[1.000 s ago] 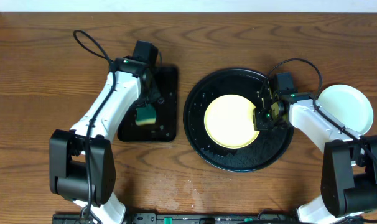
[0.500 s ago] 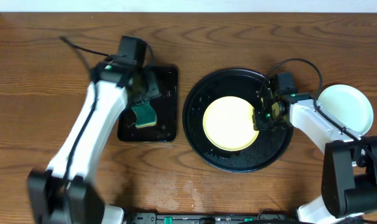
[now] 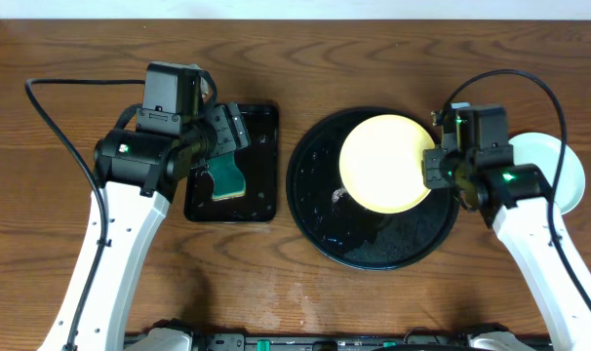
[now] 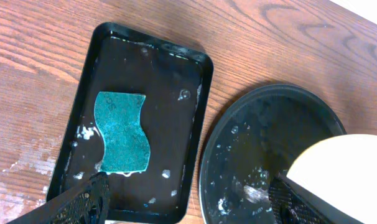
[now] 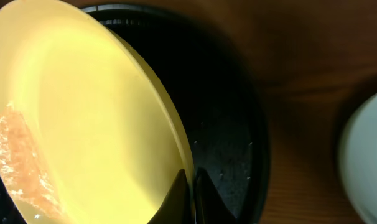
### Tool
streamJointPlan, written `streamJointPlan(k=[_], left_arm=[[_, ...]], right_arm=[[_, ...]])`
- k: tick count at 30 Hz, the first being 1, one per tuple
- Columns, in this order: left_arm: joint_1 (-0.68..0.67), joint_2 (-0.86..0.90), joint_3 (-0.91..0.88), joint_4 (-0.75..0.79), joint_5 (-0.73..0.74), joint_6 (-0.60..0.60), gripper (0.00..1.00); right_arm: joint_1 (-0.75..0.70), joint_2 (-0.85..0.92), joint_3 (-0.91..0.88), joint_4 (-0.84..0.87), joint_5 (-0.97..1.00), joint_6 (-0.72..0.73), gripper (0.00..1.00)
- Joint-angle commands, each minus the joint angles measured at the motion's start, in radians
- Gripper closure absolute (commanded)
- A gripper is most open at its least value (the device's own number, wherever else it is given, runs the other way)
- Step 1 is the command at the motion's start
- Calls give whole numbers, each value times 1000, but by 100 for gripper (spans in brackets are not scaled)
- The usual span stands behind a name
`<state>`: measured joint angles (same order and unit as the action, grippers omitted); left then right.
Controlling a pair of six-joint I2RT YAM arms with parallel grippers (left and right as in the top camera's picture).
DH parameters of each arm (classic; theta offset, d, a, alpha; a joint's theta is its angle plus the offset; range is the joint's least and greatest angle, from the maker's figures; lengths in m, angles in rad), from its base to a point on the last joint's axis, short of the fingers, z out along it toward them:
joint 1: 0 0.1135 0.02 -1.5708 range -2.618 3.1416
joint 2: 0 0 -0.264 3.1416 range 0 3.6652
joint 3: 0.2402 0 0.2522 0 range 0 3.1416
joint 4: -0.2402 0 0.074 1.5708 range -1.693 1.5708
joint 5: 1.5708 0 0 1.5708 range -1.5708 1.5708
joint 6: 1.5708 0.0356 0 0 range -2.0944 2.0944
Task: Clean dirty plates on tray and stack at the side
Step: 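Lift the yellow plate off the round tray with the right gripper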
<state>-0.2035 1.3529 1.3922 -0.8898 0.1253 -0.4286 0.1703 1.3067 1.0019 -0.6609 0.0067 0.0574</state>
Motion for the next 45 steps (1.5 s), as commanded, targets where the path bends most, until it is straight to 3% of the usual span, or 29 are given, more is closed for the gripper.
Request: streamJointPlan(k=[1,8,15,23,32,45], left_arm=[[5,-1,14,-3,2,10,18],[5,-1,14,-3,2,10,18],[5,-1,14,-3,2,10,17],[5,-1,14,-3,2,10,17],[5,-1,14,-3,2,10,17],[5,-1,14,-3,2,10,17]], right_arm=[[2,-49,16,10,31,-38,99],[57,-83,16,18,111,-87,99],[247,-84,16,7,518,-119,99],[463,-84,16,15,777,-159,99],[637,-84,16,18,987,-180,99],[773,-84,16,18,1119,-212,99]])
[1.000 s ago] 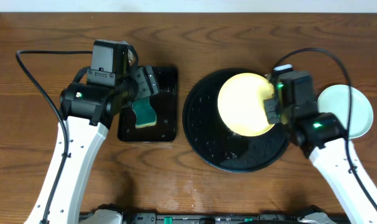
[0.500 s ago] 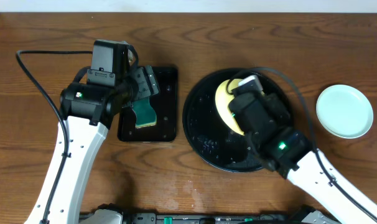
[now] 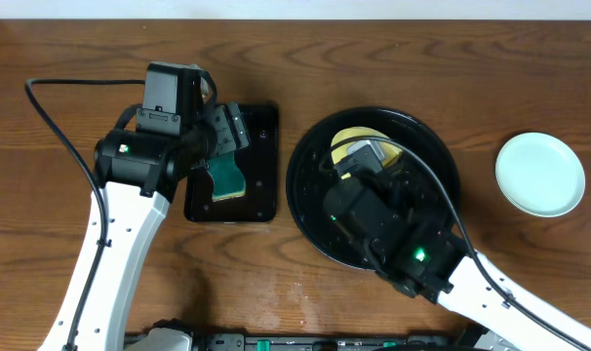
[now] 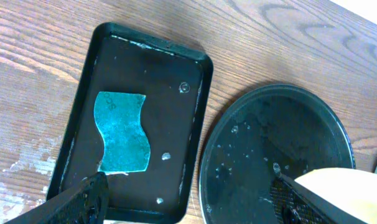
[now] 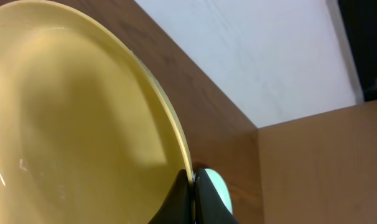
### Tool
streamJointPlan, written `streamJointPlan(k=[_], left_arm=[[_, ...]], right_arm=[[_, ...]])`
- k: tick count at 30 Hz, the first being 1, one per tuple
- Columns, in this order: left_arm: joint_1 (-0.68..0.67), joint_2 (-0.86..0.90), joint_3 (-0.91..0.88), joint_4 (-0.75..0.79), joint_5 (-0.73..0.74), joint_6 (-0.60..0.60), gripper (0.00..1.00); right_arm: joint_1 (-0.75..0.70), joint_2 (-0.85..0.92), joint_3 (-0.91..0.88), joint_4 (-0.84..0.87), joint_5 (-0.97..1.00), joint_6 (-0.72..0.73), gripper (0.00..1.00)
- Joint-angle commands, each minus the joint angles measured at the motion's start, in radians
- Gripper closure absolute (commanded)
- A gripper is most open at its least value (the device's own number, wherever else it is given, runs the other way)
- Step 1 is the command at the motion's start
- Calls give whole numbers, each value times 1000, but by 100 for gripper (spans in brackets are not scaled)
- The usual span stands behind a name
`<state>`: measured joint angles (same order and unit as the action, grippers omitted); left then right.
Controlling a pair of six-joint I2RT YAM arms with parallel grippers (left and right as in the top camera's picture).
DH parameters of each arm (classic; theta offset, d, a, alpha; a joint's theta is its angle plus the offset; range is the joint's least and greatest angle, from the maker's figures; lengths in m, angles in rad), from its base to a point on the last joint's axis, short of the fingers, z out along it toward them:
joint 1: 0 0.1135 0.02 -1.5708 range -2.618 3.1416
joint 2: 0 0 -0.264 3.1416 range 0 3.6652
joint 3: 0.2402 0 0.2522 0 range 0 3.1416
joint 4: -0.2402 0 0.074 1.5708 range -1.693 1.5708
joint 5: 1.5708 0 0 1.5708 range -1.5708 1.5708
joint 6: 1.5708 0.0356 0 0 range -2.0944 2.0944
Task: Clean dirty plates on tray and stack at the side
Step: 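Lift the yellow plate off the round tray with the right gripper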
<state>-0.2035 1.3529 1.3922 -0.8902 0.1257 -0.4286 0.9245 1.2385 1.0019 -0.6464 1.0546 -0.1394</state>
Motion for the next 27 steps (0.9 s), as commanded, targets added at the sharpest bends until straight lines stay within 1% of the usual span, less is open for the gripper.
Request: streamJointPlan(k=[1,9,27], left_arm=[[5,-1,14,-2,2,10,17],[5,-1,14,-2,2,10,17],[5,-1,14,-2,2,10,16]], right_arm=[[26,-15,16,4,72,-20,99],[53,-15,16,29,101,-60,99],[52,-15,16,56,101,-60,99]])
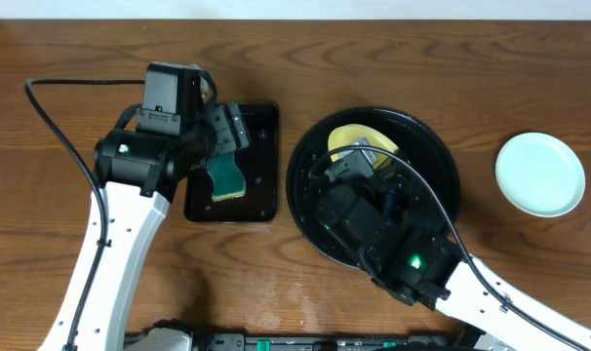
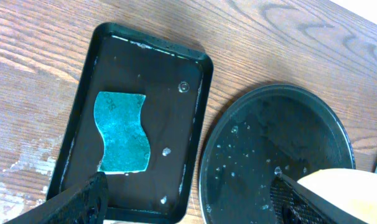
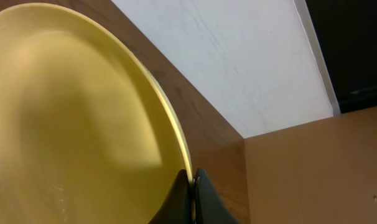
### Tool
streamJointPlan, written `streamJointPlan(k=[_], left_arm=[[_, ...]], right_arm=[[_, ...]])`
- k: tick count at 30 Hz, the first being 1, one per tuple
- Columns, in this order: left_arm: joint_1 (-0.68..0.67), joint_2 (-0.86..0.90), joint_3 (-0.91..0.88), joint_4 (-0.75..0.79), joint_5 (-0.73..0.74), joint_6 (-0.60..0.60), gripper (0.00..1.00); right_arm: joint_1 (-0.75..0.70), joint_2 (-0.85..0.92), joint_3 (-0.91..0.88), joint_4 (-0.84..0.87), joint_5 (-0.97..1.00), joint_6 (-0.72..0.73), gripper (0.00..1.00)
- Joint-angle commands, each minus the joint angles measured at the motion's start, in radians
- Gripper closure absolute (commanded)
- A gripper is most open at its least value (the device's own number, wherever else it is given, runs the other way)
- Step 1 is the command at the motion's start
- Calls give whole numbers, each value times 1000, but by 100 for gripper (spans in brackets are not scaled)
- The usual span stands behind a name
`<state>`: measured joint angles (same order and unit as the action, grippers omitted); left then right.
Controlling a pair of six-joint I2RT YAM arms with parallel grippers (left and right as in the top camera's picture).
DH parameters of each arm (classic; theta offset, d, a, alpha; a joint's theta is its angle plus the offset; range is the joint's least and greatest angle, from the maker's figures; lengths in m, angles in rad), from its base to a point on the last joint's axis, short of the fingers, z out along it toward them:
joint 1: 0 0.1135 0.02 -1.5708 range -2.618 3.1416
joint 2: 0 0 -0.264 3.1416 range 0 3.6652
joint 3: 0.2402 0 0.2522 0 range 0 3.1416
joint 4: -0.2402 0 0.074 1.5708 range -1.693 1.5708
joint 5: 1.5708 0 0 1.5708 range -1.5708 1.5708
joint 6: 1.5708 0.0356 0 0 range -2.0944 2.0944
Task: Clean dirty plates on tray and stack at the side
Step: 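Lift the yellow plate off the round tray with the right gripper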
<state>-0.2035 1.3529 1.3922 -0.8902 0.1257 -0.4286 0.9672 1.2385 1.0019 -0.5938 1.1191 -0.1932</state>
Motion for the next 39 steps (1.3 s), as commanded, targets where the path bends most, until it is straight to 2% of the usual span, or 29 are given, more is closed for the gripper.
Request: streamJointPlan(k=[1,23,25,27,29,30,32,34,36,39], left_arm=[[5,-1,14,-2,2,10,16],[5,-1,14,-2,2,10,16],[5,-1,14,-2,2,10,16],[5,-1,14,-2,2,10,16],[5,-1,14,-2,2,10,16],[5,-1,14,-2,2,10,16],[5,-1,14,-2,2,10,16],[5,-1,14,-2,2,10,16],[5,-1,14,-2,2,10,16],[5,-1,14,-2,2,10,16]], right_arm=[[10,-15,16,3,36,-6,99],[12,-15,16,14,-7,15,99],[6,-13,16,15,58,-15,99],[0,-10,16,45,65,23,99],[17,-10,16,42,-41,-68,99],[21,-7,15,40,-3,-112,99],[3,-2,15,72,162,-79,99],[-5,-3,16,86,94,-45,99],[5,-1,15,69,39,-118,99],[-27,3,15,77,68,28,99]])
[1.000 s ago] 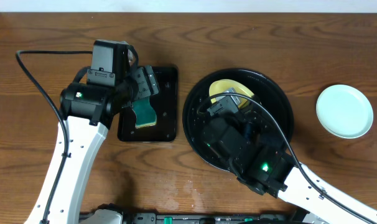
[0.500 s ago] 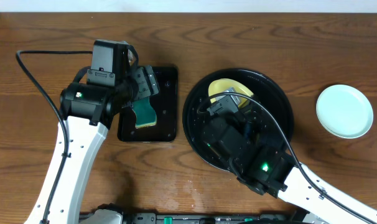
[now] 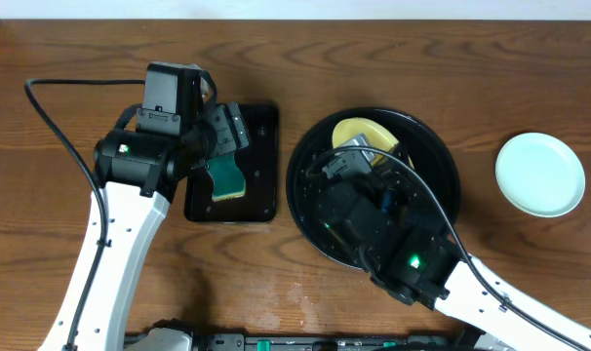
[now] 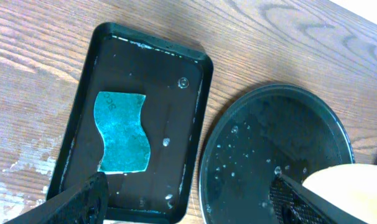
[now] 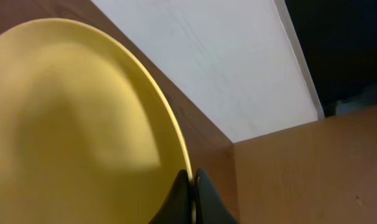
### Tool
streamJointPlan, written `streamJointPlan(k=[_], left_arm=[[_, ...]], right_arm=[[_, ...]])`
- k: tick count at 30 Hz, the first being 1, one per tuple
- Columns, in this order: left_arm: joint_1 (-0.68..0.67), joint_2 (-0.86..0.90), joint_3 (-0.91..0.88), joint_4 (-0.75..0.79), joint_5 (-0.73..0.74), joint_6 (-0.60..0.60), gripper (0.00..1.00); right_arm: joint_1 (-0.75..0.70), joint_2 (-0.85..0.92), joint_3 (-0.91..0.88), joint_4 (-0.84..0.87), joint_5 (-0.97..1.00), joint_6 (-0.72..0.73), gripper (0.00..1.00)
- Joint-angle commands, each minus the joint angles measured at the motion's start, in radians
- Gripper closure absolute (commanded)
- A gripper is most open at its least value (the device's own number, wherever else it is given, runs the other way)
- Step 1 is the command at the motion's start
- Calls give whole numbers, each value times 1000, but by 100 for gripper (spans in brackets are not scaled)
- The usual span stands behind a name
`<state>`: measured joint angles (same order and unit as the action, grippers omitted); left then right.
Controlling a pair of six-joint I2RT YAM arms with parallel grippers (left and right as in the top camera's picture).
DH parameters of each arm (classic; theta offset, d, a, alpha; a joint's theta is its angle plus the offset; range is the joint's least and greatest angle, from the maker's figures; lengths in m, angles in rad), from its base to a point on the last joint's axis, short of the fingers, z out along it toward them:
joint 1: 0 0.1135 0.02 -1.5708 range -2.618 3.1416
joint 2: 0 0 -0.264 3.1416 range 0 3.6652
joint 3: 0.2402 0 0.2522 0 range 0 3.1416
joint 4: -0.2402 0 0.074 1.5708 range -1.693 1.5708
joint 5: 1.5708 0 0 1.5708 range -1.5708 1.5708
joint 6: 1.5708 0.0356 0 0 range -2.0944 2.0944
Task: Clean dirty plates on tray and stack at the side
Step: 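Lift the yellow plate off the round tray with the right gripper, then carry the yellow plate right and place it on the pale green stack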
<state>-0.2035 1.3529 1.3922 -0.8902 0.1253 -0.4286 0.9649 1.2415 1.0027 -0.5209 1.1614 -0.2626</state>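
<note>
My right gripper [image 5: 192, 182] is shut on the rim of a yellow plate [image 5: 76, 130], which stands tilted steeply over the far part of the round black tray [image 3: 315, 156]; overhead only its upper edge [image 3: 359, 129] shows behind the right arm. The plate's corner [image 4: 356, 186] also shows in the left wrist view. A teal sponge [image 4: 121, 132] lies in the rectangular black tray [image 4: 83, 81]. My left gripper [image 4: 188, 202] hangs open above that tray's near edge, holding nothing. A pale green plate [image 3: 540, 174] lies on the table at the right.
Water droplets and suds dot both trays. A black cable [image 3: 57, 127] loops over the table's left side. A white wall [image 5: 201, 56] runs behind the table's far edge.
The right gripper has tipped the yellow plate slightly further; more wall shows beyond it. The left arm and the sponge have not moved.
At first the right gripper held the yellow plate, with reddish residue on it, nearly flat over the round tray from the right side. Then the right arm stood across the tray's near side with the plate tipped up on edge. It has stayed so, tilting slightly.
</note>
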Motion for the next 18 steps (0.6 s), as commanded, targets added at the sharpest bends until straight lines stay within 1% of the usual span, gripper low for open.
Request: streamJointPlan(k=[1,2,3,5,6,8,10,13,16,18], left_arm=[[5,-1,14,-2,2,10,16],[5,-1,14,-2,2,9,16],[5,-1,14,-2,2,10,16],[5,-1,14,-2,2,10,16],[5,-1,14,-2,2,10,16],[5,-1,14,-2,2,10,16],[5,-1,14,-2,2,10,16],[5,-1,14,-2,2,10,16],[5,-1,14,-2,2,10,16],[5,-1,14,-2,2,10,16]], right_arm=[[-37,0,14,-9,-33,134,99],[-50,0,14,-27,-96,176,99],[-69,0,14,-50,-151,256,99],[-131,-1,15,-113,-274,478,99],[-183,-2,15,-147,-370,591,99],[-288,-2,14,-175,-550,723,99],[-412,-2,14,-163,-723,756,99],[-594,-7,15,-135,-909,756,99],[-798,-7,15,-137,-1081,755,99],[-932,-4,15,-145,-1146,753,99]])
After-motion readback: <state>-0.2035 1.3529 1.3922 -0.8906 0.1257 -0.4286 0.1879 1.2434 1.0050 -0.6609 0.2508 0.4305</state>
